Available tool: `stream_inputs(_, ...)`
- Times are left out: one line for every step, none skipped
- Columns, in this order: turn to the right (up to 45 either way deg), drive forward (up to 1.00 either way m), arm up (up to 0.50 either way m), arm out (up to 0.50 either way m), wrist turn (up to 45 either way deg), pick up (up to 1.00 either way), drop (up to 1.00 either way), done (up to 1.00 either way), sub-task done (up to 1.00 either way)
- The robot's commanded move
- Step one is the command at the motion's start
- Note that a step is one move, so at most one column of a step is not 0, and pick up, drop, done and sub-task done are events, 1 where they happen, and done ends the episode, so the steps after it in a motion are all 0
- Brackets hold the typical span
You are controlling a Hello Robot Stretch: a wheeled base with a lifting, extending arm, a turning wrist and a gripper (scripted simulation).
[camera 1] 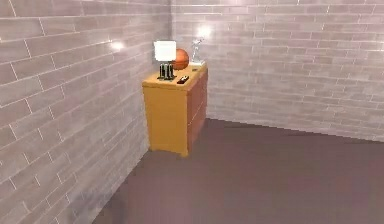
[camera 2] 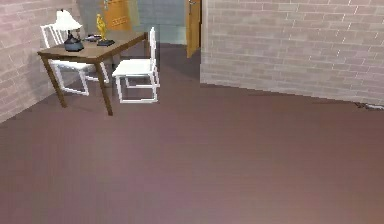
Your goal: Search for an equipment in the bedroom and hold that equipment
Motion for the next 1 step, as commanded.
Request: stream_inputs(15.0,0.00,0.00,0.00,0.0,0.00,0.00,0.00,0.00)
